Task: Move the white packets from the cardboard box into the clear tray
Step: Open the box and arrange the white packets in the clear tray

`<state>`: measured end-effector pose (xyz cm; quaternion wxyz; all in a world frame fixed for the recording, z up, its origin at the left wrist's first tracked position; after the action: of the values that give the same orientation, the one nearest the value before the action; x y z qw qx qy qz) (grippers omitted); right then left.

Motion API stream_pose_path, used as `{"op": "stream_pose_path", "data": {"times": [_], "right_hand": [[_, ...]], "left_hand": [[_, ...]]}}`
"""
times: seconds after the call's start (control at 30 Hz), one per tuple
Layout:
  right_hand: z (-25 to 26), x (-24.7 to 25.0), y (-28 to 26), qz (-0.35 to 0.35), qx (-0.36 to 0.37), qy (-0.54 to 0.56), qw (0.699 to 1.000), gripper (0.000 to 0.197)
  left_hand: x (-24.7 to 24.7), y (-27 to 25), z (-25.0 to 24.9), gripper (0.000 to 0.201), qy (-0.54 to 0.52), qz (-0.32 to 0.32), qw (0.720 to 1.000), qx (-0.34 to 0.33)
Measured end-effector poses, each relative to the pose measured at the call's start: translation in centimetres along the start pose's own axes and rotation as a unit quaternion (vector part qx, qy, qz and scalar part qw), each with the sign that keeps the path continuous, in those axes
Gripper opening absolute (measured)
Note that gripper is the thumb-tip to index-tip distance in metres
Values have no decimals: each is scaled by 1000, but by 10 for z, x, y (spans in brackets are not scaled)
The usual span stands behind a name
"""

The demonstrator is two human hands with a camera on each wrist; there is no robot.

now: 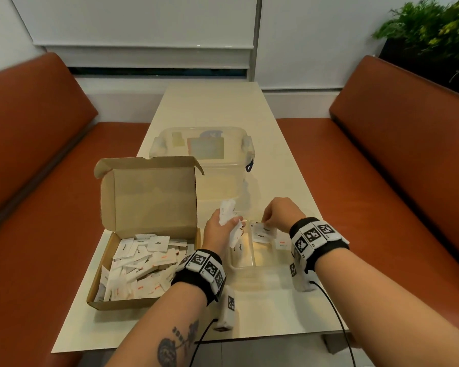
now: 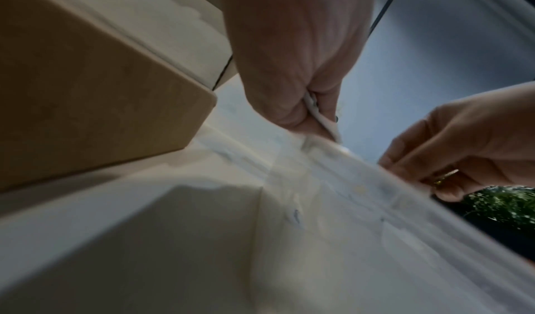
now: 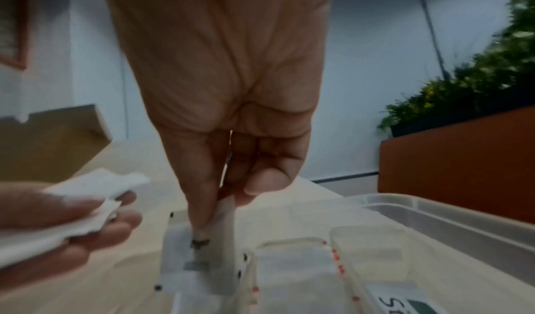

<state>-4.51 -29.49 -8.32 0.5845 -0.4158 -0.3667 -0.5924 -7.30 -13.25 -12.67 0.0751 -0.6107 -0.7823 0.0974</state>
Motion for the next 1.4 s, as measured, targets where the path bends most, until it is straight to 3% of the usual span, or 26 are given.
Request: {"op": "stream_pose_path", "data": {"times": [0.2,0.57,1.0,1.13,1.23,1.33,1.4], "right_hand": [[13,-17,1,27,29,-112,993,18],[15,-27,6,84,-2,-117,990,22],[17,-25,4,71,17,-118,990,13],[15,-23,1,64,0,-64,996,23],[18,-17,1,14,-14,57,998,18],[23,-14,-3,11,-39,202,978,16],[27,-13,-6,26,-46,242,969,9]], "left_hand": [[0,3,1,20,6,14,1000,-5],[0,8,5,18,15,35,999,5],[-1,10,6,34,44,49,998,-8],[-1,10,6,33,42,55,998,-2],[0,11,6,36,33,54,998,15],[0,10,6,39,19,66,997,33],[-3,8,5,44,31,83,996,26]]}}
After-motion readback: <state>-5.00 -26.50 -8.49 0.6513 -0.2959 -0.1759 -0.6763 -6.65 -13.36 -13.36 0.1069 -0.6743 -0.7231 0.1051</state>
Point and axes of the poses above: each hand's wrist, its own y-axis towards the middle knuckle, its own x-axis out of the back of the hand, z = x × y, the point moved 4 cm from there along y, towards the middle knuckle, and after that the axes turned 12 degrees about -z, right-handed, at the moved point
